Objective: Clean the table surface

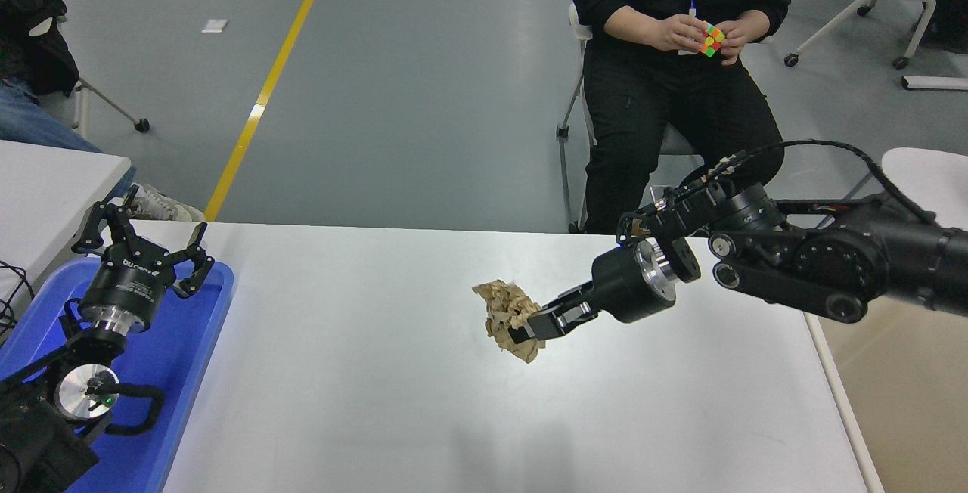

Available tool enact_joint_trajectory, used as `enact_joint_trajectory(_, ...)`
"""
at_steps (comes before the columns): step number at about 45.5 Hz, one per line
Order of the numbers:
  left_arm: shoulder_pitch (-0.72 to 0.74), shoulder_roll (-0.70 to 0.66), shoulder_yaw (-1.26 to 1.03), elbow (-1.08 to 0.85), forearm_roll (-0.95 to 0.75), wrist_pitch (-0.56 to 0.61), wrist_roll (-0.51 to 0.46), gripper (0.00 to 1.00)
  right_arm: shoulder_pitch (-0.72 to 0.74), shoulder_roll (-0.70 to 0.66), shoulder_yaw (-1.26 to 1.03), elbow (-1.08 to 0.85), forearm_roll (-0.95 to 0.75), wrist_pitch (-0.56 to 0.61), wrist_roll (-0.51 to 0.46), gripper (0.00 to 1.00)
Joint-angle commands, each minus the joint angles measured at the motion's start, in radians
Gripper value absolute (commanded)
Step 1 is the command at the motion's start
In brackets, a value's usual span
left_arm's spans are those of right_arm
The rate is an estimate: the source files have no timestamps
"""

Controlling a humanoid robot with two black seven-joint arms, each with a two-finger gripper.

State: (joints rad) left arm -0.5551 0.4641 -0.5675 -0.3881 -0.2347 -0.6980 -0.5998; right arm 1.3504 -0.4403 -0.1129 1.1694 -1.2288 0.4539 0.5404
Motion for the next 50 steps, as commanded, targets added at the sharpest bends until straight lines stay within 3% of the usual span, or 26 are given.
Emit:
enact_joint_trajectory(1,0.0,-0.001,0.0,0.0,0.0,0.0,0.0,1.0,0.024,-0.06,0.074,-0.023,0.136,0.012,0.006,0.0)
enact_joint_trajectory(14,0.0,0.001,0.0,0.0,0.0,0.0,0.0,1.0,0.004,-0.141,0.082,-0.152,0.249,0.008,0.006,0.0)
enact_joint_trajectory(29,0.0,-0.001,0.0,0.0,0.0,0.0,0.0,1.0,-0.1,-0.156,0.076,-0.611,0.483,0.012,0.007,0.0)
enact_joint_trajectory(50,0.0,-0.001,0.0,0.0,0.0,0.0,0.0,1.0,-0.28,-0.135,0.061,-1.057,0.555,0.0,-0.007,0.0)
